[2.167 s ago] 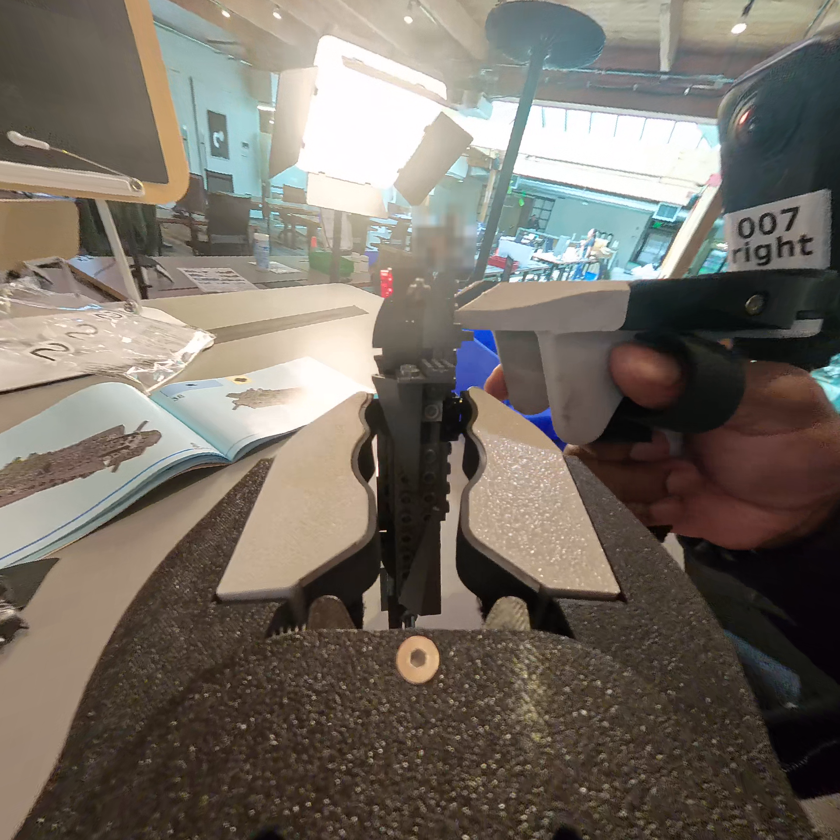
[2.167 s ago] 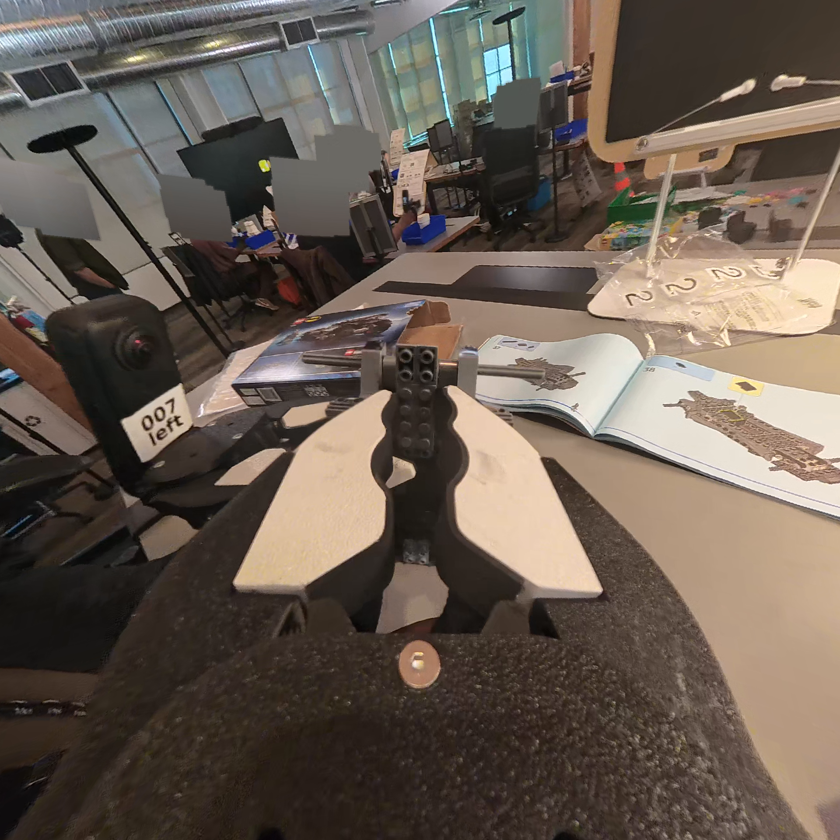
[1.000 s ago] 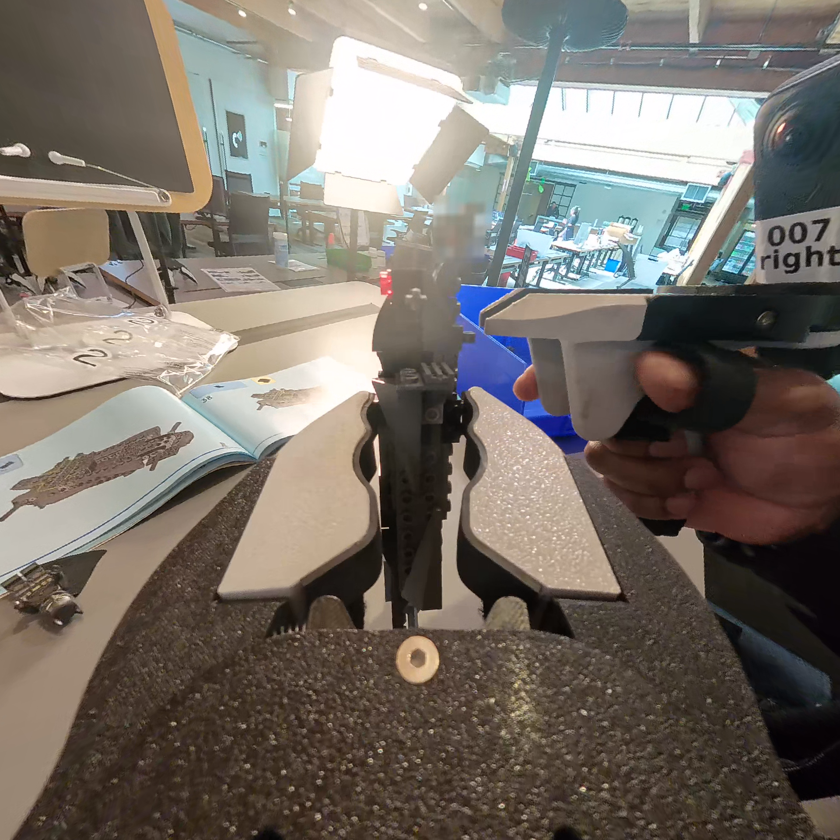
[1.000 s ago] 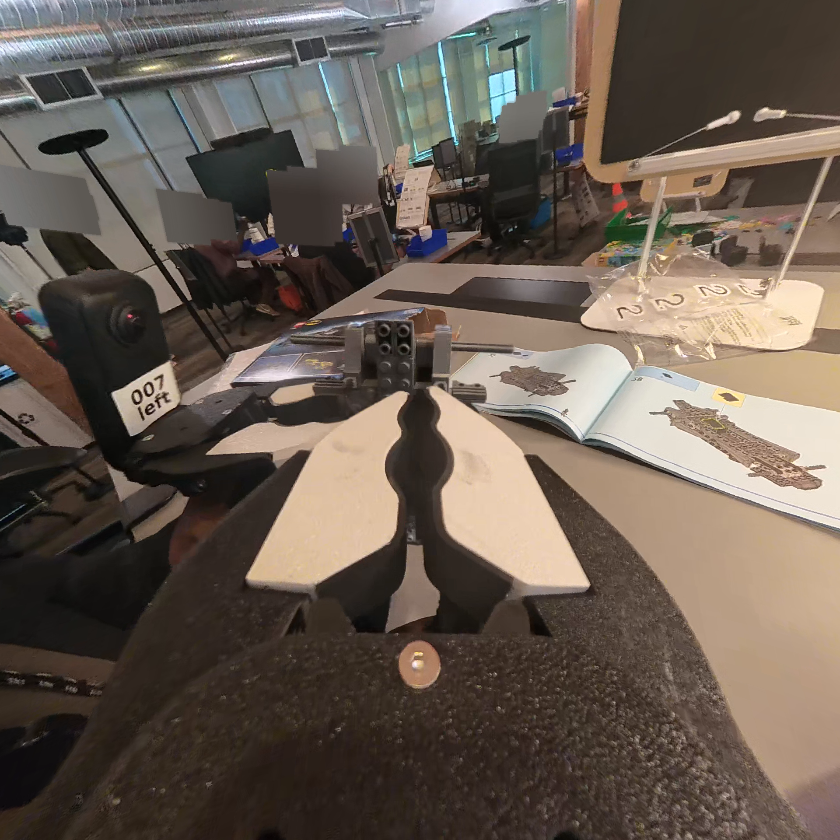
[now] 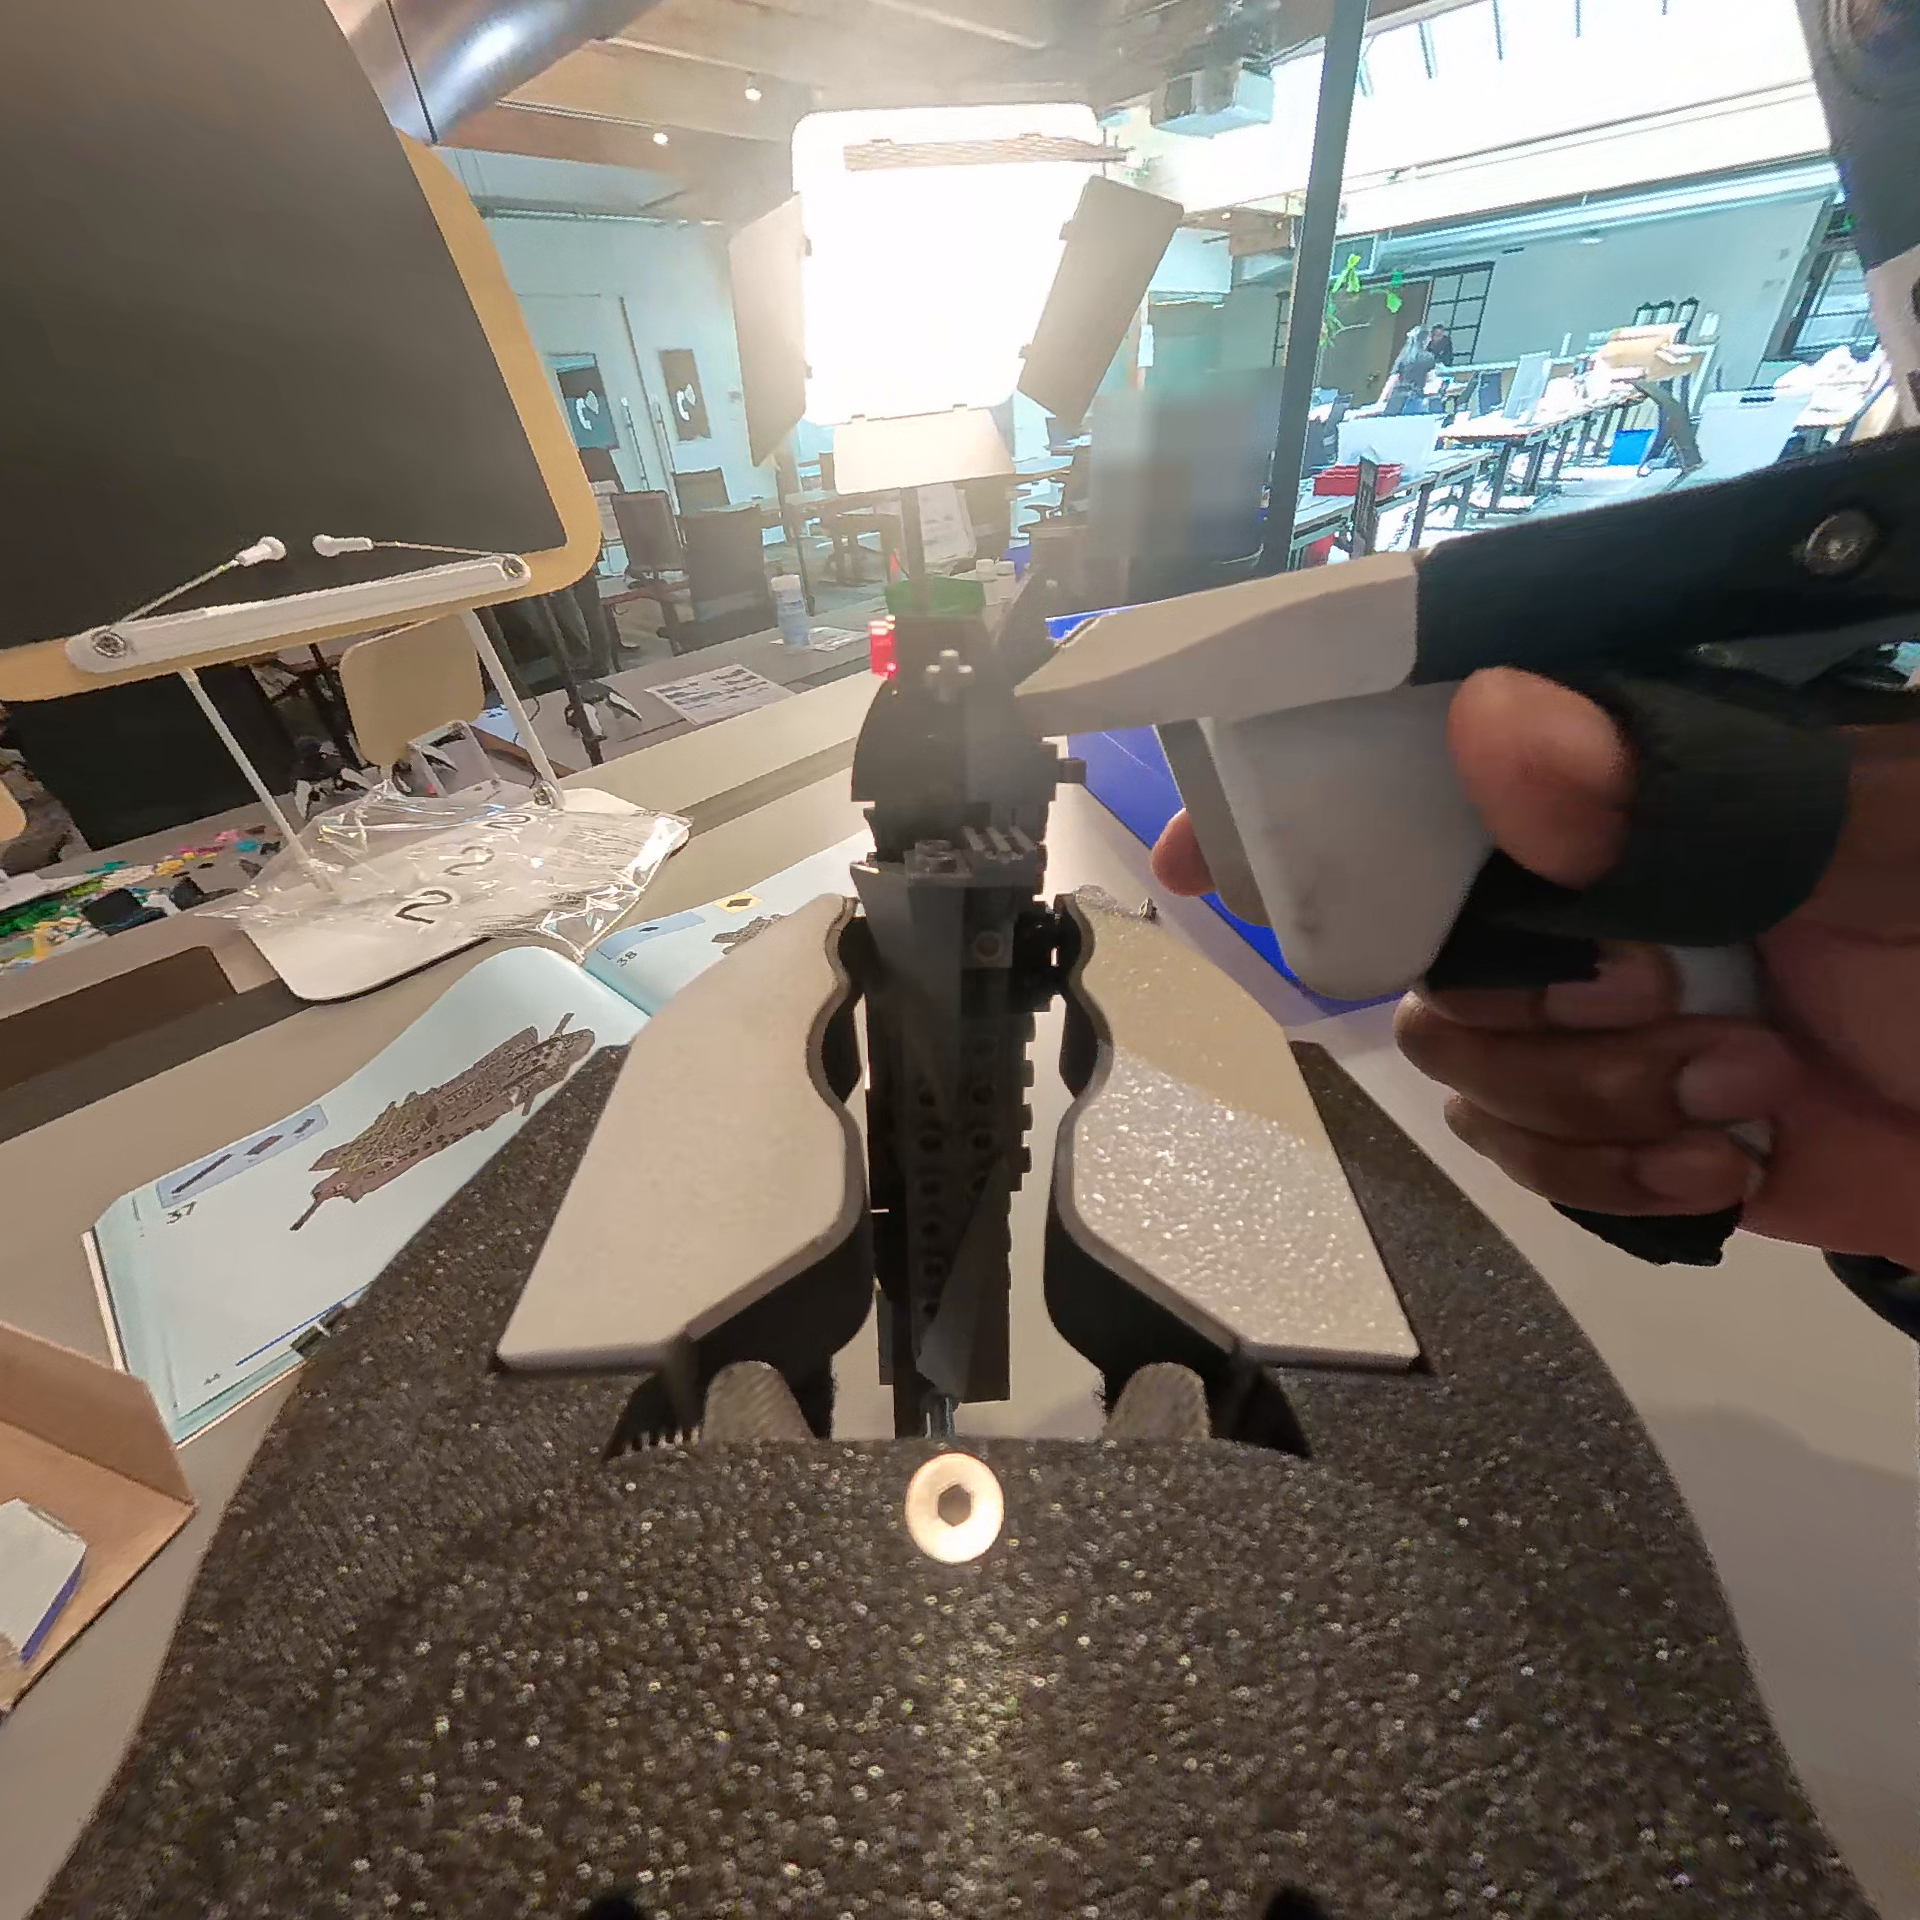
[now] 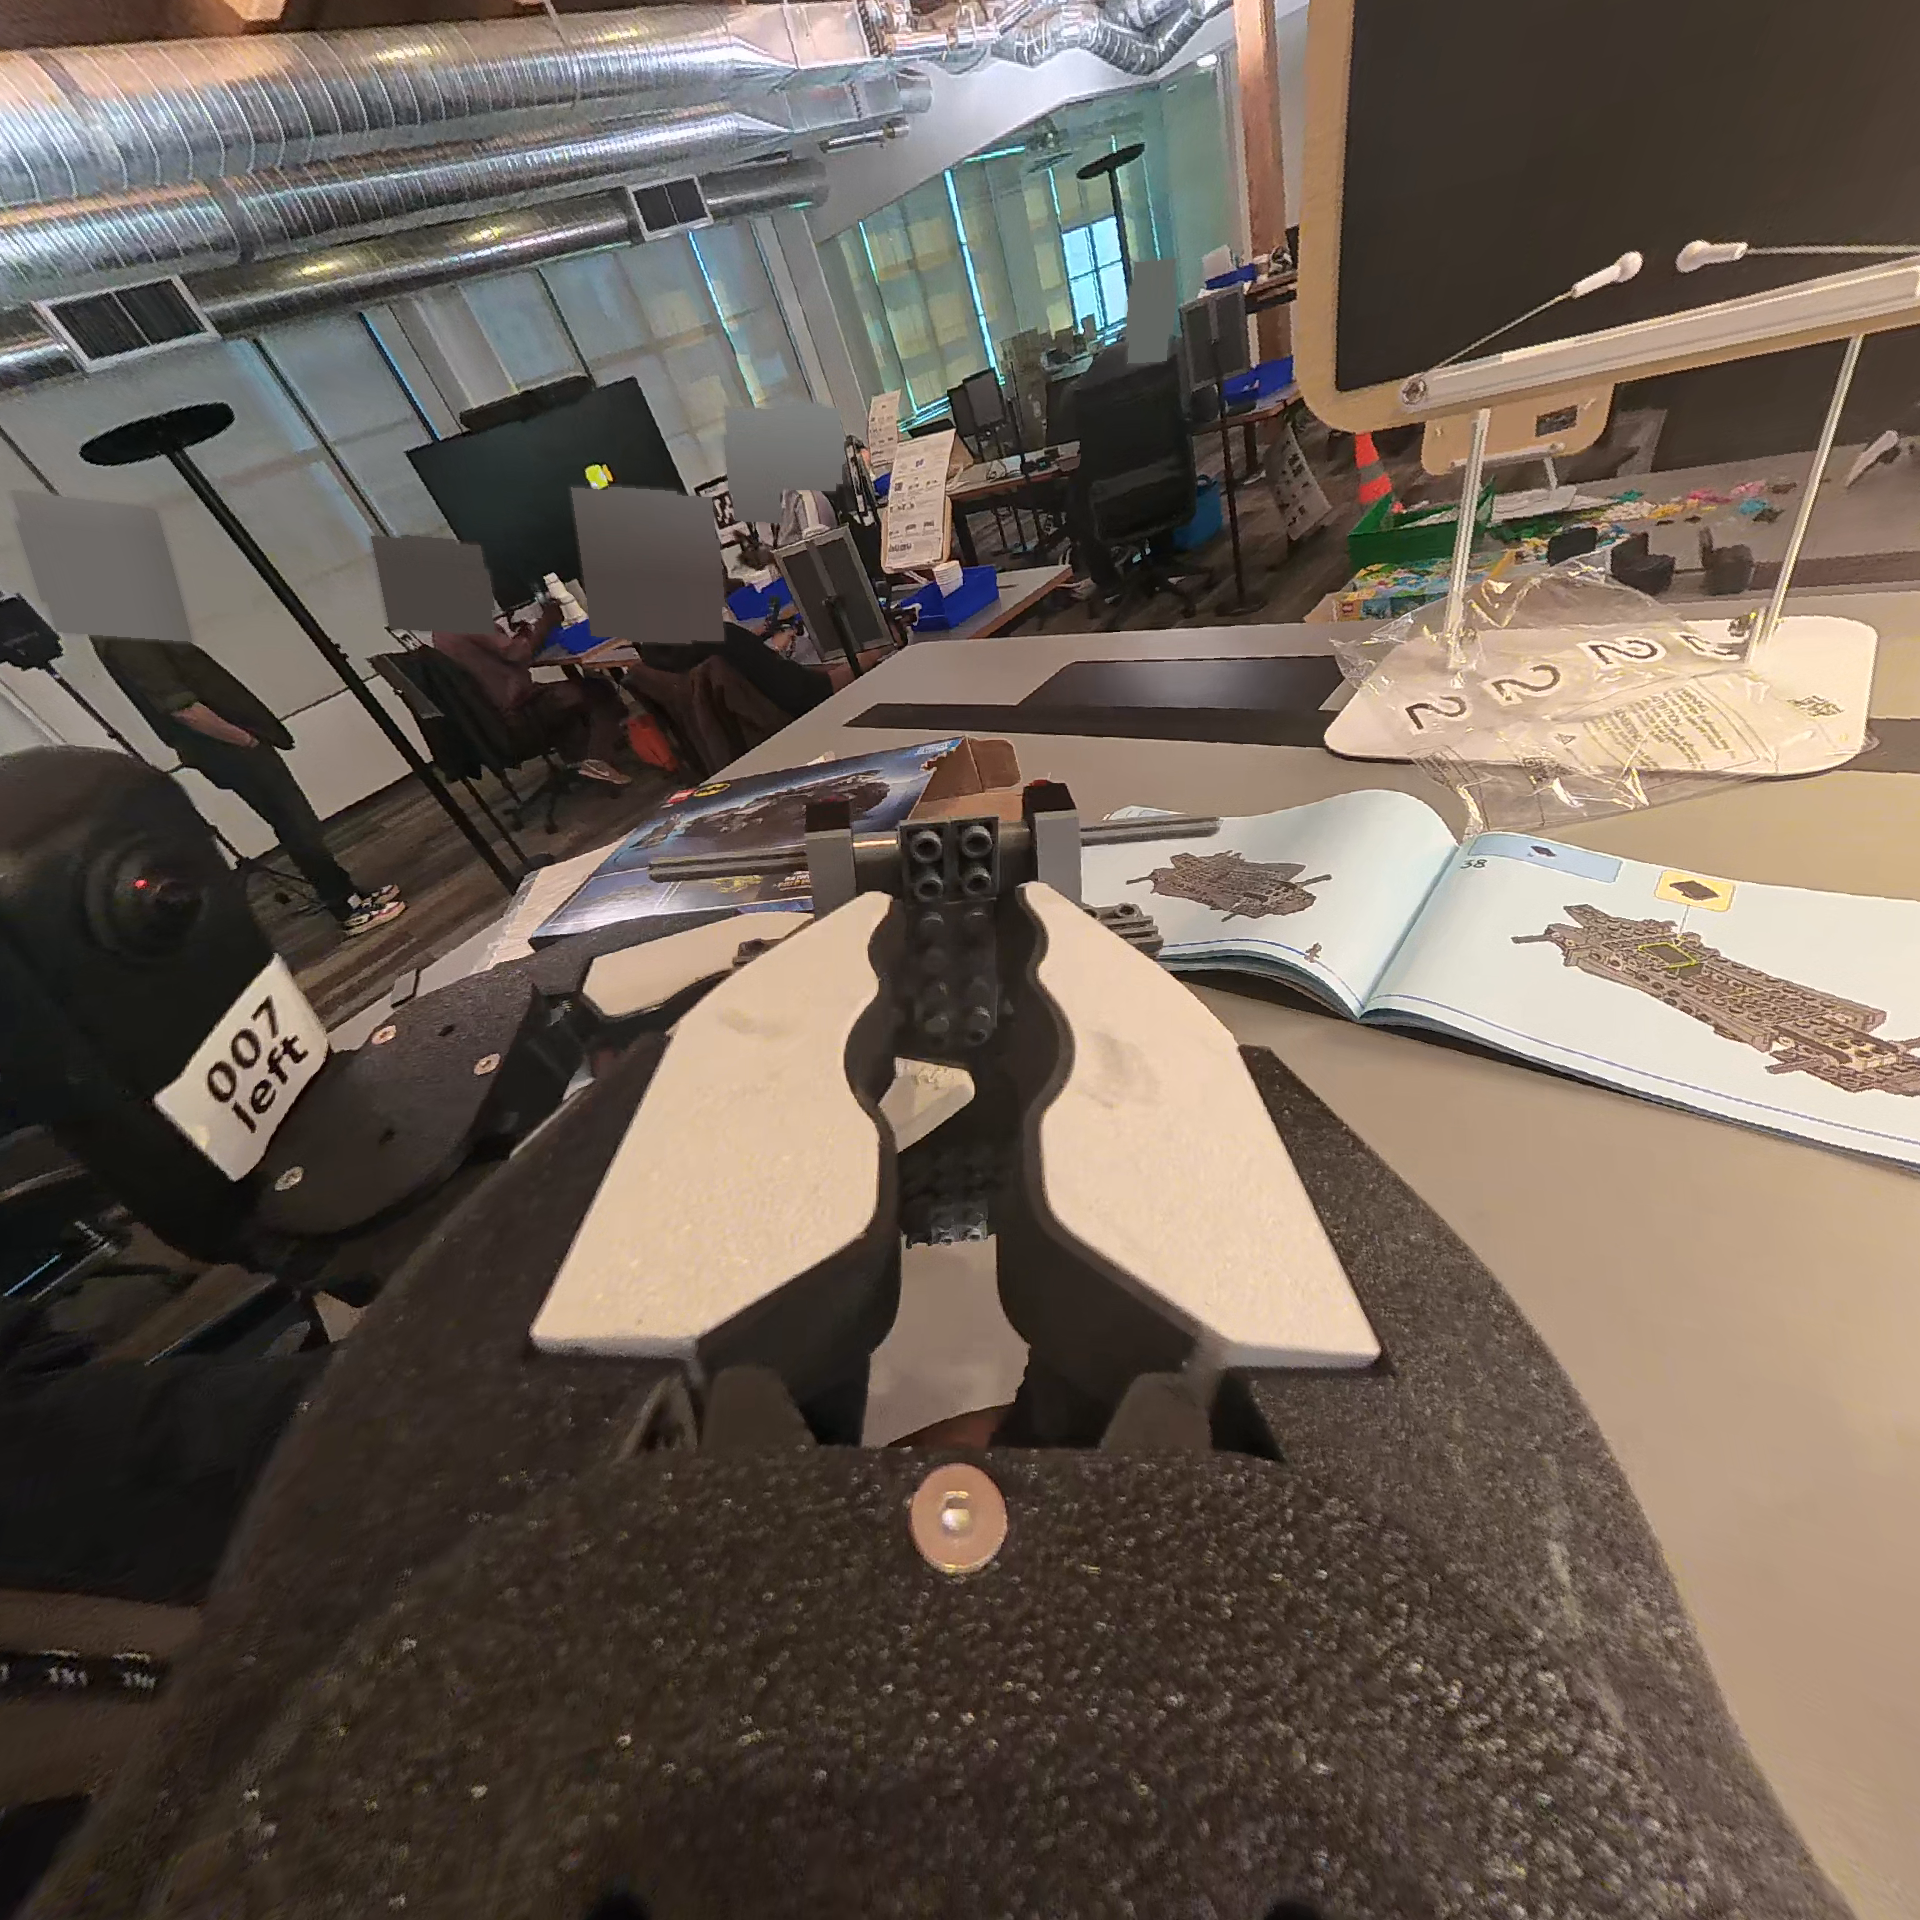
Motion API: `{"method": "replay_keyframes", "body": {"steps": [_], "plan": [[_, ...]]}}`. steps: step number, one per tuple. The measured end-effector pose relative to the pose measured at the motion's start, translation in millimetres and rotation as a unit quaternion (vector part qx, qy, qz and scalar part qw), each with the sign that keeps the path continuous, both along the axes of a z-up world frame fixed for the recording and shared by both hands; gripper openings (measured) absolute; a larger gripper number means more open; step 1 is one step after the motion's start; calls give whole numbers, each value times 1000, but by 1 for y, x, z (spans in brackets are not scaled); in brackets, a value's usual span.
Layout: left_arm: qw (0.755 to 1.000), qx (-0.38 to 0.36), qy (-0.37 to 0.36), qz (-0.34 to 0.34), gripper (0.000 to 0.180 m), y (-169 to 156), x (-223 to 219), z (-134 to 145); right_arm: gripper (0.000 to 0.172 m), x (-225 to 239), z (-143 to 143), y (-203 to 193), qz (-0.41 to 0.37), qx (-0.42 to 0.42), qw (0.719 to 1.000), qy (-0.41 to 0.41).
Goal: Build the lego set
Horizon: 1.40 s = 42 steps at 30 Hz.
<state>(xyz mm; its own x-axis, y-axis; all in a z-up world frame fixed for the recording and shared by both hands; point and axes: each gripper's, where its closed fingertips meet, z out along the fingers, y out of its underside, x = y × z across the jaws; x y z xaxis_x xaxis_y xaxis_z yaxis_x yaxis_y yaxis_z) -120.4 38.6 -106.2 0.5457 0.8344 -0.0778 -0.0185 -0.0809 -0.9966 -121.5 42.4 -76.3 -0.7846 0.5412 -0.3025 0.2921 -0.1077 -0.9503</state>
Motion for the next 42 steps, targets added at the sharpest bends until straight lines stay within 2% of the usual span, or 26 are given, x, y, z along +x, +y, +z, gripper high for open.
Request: {"method": "replay_keyframes", "body": {"steps": [16,42], "plan": [[992,104,-59,-28,35,3,5,3,17,1,0,1,-12,4,1000,6],[993,85,-77,-14,35,1,3,-11,16,0,-18,5,-72,10,994,-82]]}}
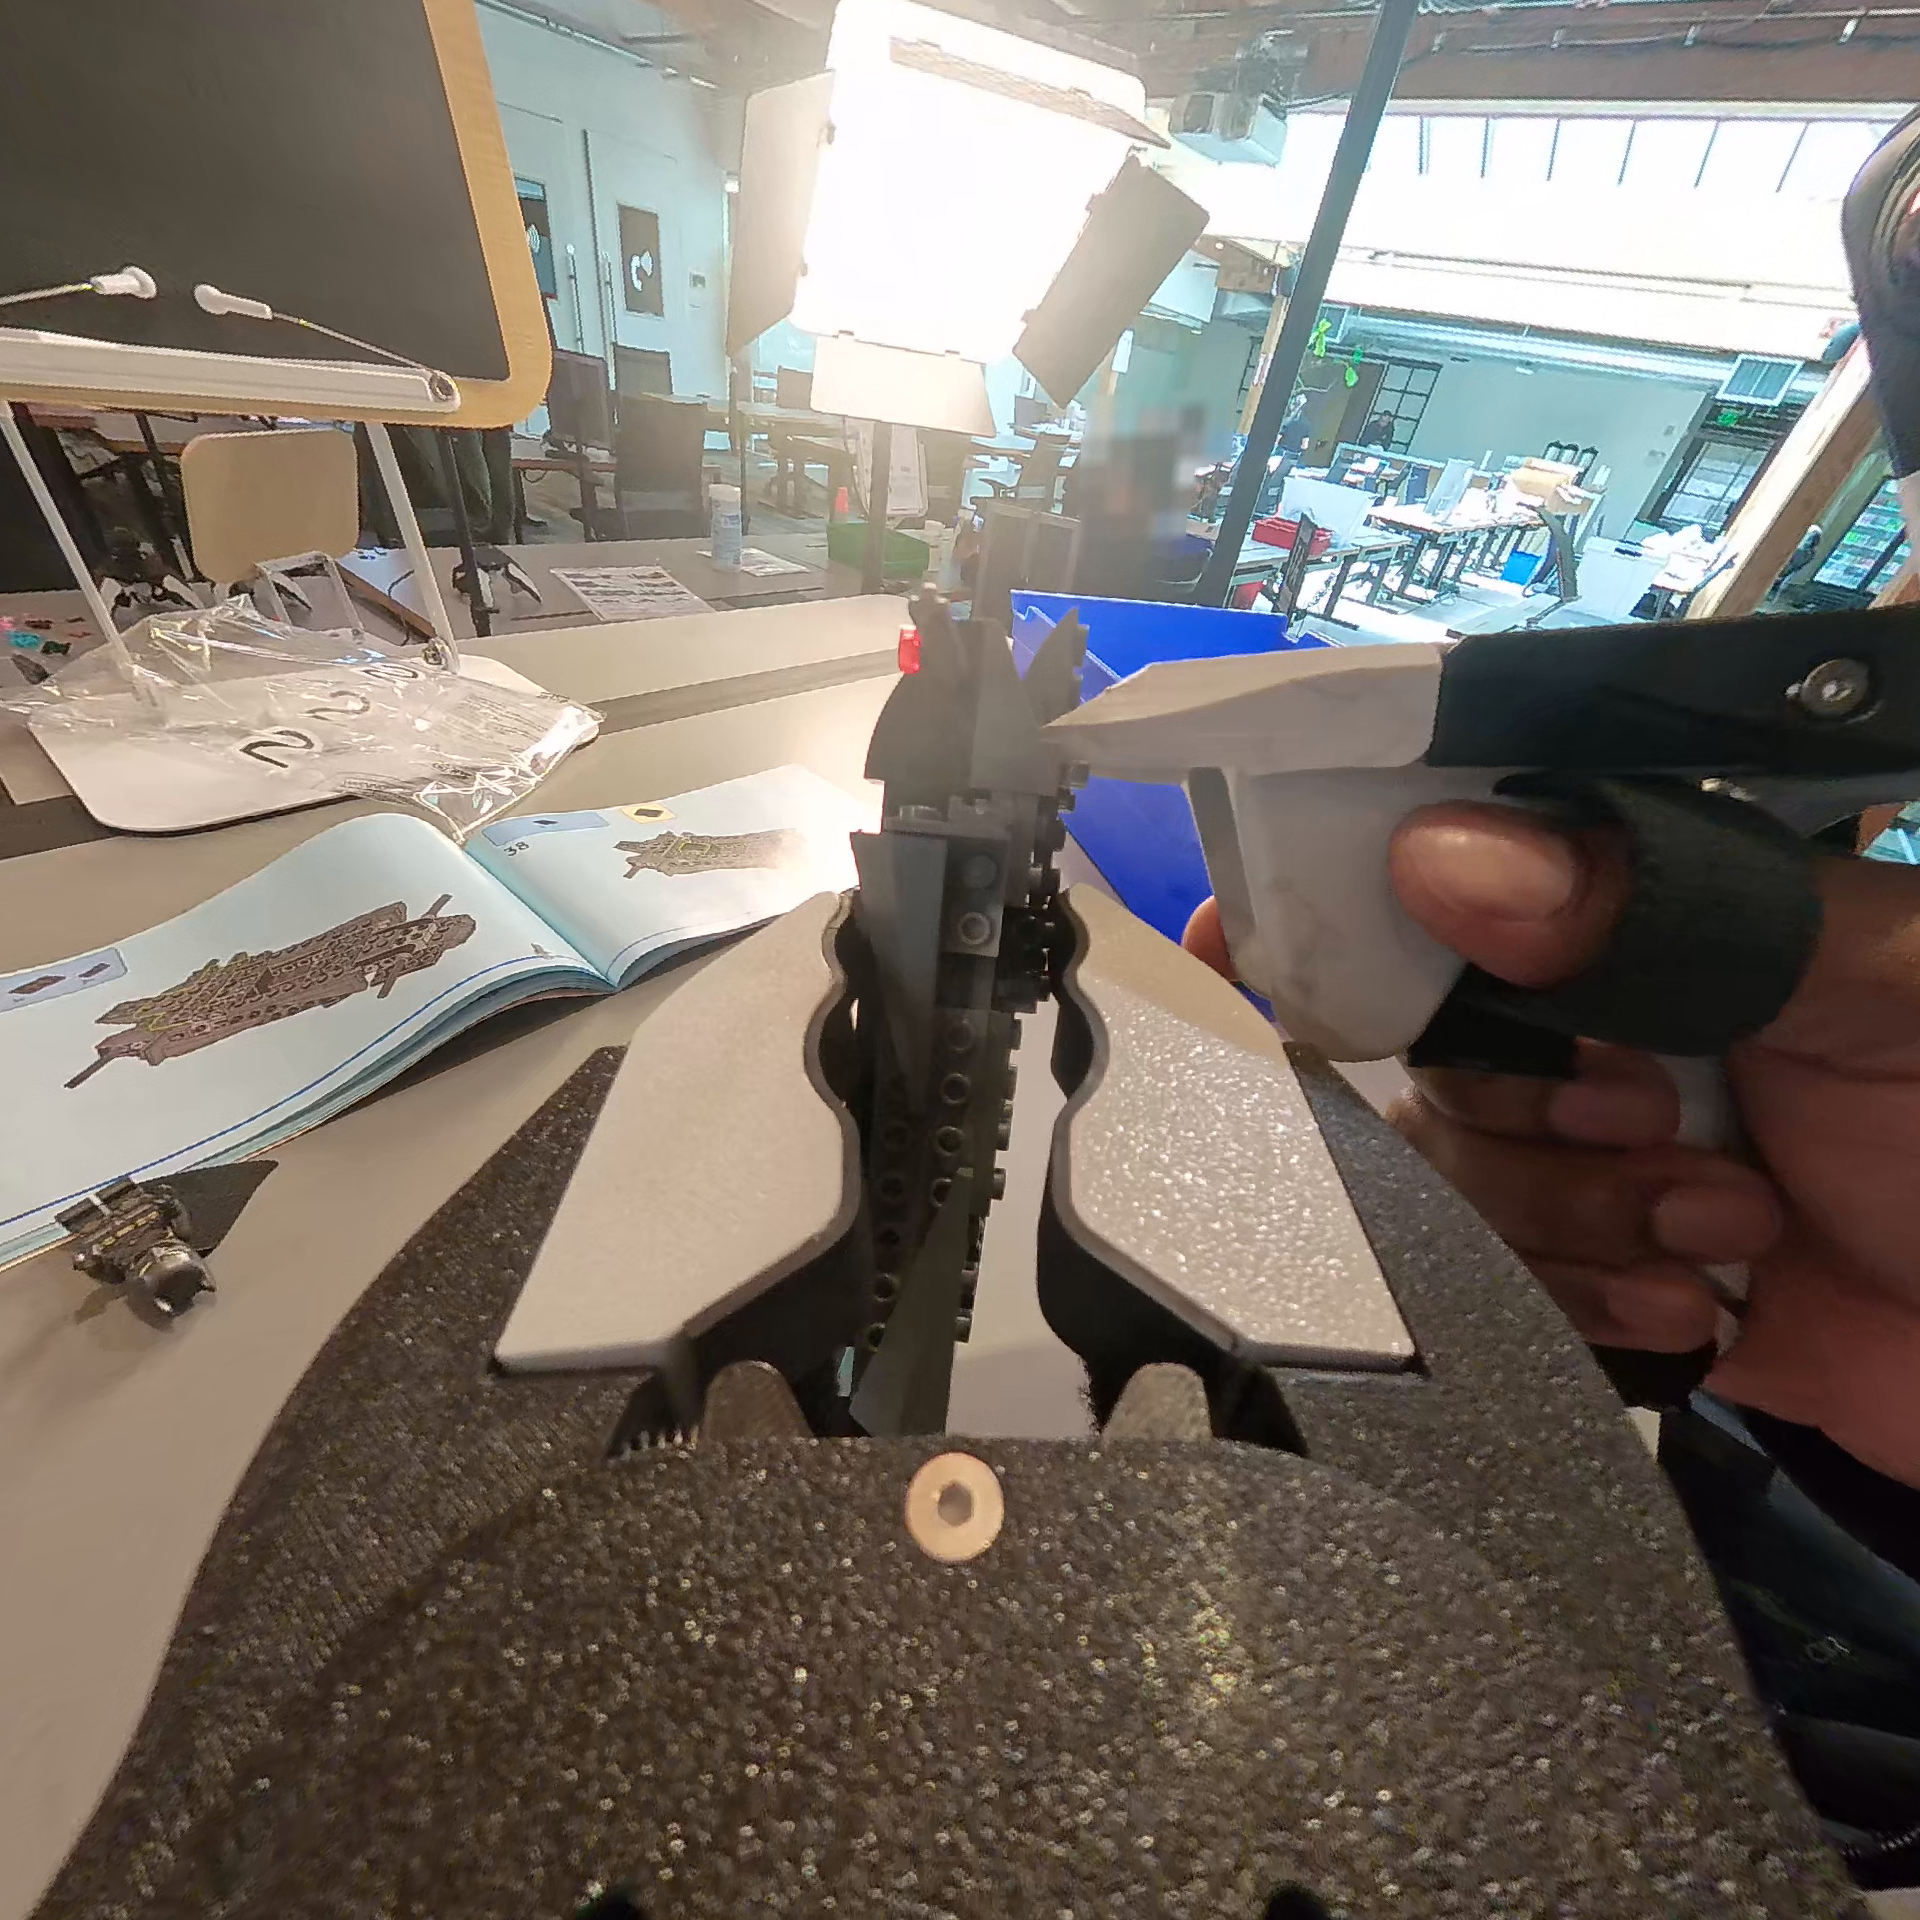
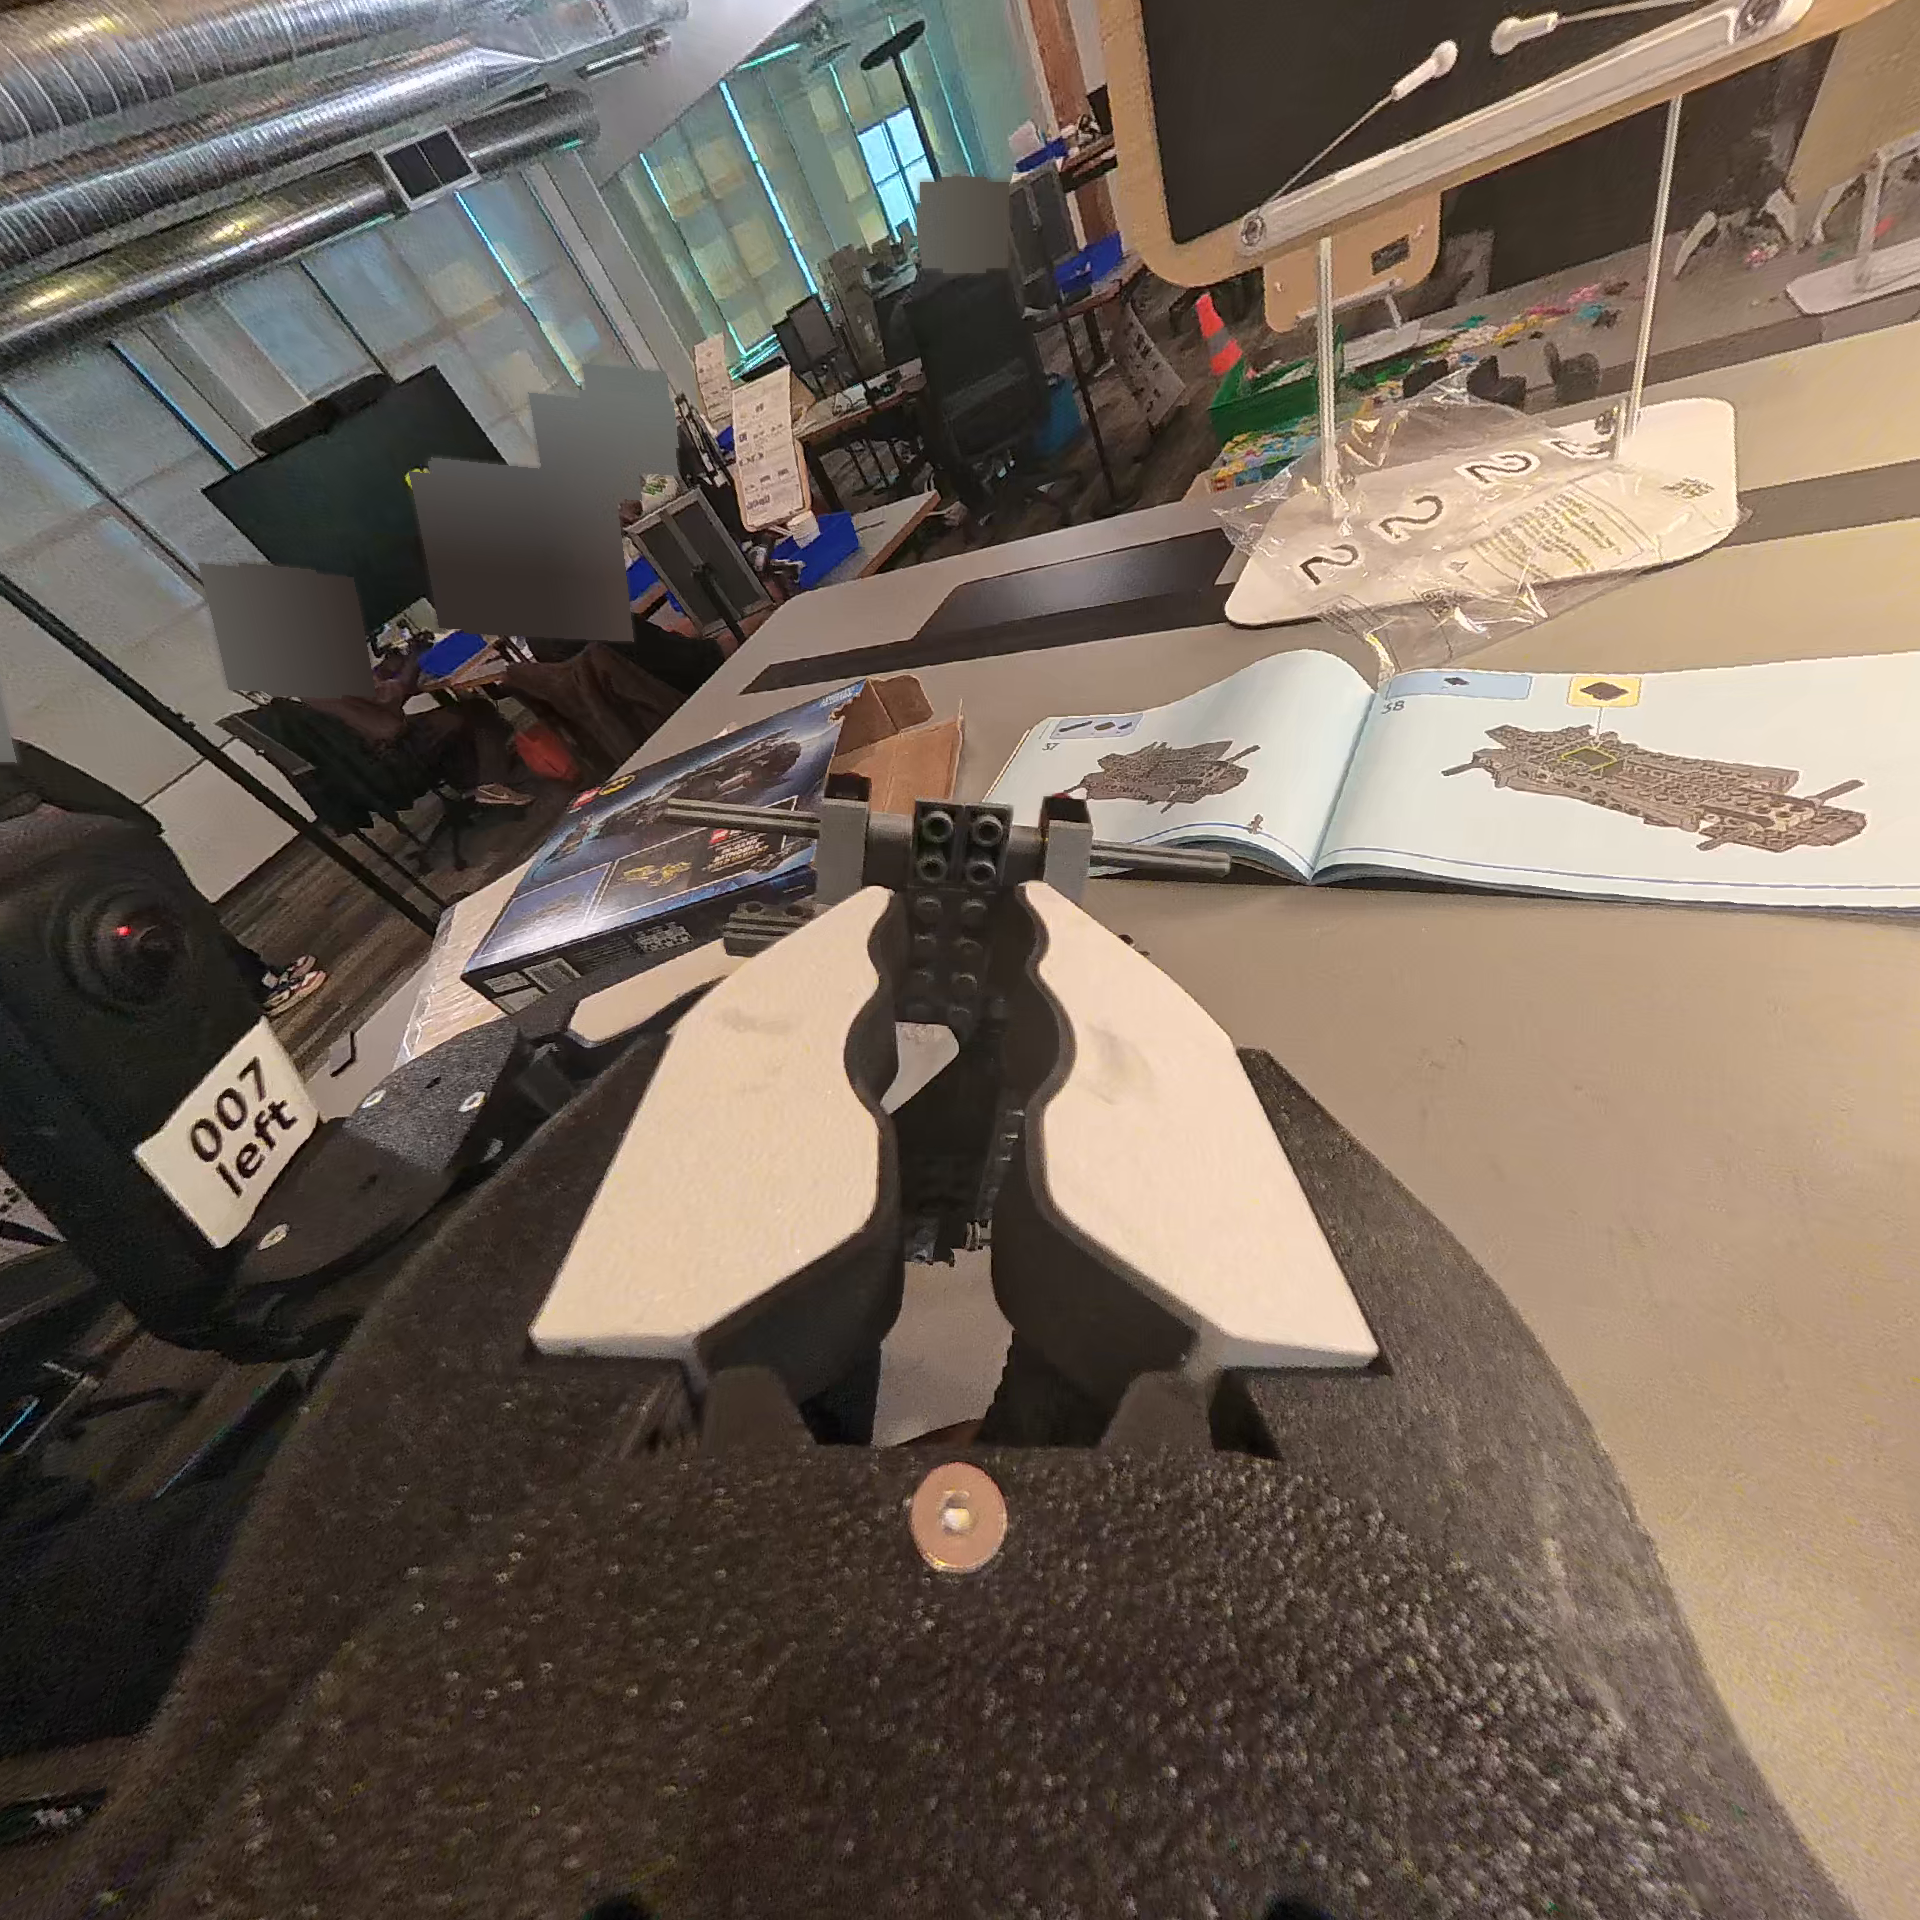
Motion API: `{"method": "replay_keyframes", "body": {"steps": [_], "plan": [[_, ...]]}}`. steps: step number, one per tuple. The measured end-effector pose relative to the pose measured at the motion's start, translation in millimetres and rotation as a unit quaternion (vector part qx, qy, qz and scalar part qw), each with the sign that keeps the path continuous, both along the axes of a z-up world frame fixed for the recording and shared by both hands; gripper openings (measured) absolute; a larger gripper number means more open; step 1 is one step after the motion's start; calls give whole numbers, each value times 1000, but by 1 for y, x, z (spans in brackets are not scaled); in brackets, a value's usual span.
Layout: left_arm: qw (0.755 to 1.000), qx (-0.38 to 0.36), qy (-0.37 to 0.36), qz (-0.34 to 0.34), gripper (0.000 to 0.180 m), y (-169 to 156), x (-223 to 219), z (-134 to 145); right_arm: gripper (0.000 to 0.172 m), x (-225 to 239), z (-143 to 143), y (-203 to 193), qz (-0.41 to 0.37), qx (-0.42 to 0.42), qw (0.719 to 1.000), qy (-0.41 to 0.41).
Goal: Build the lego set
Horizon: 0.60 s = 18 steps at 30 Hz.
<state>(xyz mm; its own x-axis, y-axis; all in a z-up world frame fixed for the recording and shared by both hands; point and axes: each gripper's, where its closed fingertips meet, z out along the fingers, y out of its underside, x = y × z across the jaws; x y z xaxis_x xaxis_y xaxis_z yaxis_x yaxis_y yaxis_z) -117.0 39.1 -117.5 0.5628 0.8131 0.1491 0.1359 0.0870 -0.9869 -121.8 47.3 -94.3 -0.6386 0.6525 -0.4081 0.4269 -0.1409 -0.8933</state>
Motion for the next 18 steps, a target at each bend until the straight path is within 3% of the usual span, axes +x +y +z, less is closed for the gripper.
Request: {"method": "replay_keyframes", "body": {"steps": [18], "plan": [[1000,-3,-9,-10,35,7,2,-3,16,4,-4,9,-31,19,999,-15]]}}
